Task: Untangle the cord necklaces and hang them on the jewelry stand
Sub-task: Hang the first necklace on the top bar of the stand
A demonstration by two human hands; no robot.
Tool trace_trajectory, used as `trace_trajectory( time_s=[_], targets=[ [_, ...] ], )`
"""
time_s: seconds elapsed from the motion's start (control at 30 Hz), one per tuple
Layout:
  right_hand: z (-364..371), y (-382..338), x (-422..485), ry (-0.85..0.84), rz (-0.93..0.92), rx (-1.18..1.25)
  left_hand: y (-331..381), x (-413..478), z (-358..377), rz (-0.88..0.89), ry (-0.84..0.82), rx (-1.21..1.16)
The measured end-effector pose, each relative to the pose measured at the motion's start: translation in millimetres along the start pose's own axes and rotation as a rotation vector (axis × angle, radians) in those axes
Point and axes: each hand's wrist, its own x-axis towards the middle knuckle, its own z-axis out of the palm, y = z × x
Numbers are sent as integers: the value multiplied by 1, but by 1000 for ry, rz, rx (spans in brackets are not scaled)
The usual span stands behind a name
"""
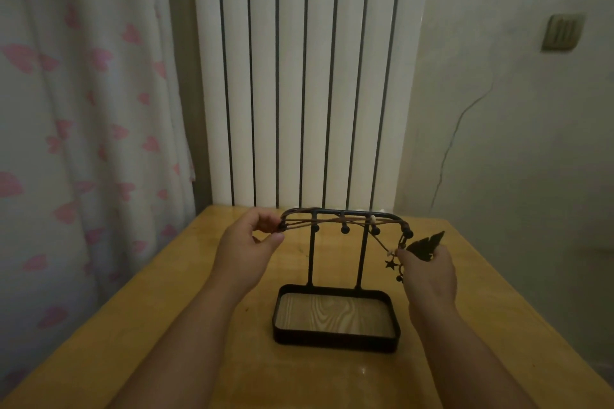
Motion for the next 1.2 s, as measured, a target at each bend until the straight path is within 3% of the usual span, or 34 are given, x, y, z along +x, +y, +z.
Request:
trace_trajectory(
  time_s=[0.27, 0.5, 0.7, 0.83, 0.97, 1.2],
  targets=[
    [1, 0, 0, 4, 6, 6, -6, 0, 2, 27, 82, 128],
    [2, -1, 0, 8, 7, -5, -18, 0, 10, 278, 158, 444],
    [-2, 4, 2, 2, 72, 70, -16, 0, 10, 30, 161, 225],
    [-6, 11, 0, -43, 279, 270, -10, -1, 11, -107, 178, 76],
    [-10, 11, -8, -46, 549, 620, -9, -5, 13, -210, 195, -3],
    [-18, 14, -19, -120, 673, 503, -24, -14, 20, -406, 93, -68]
  ],
)
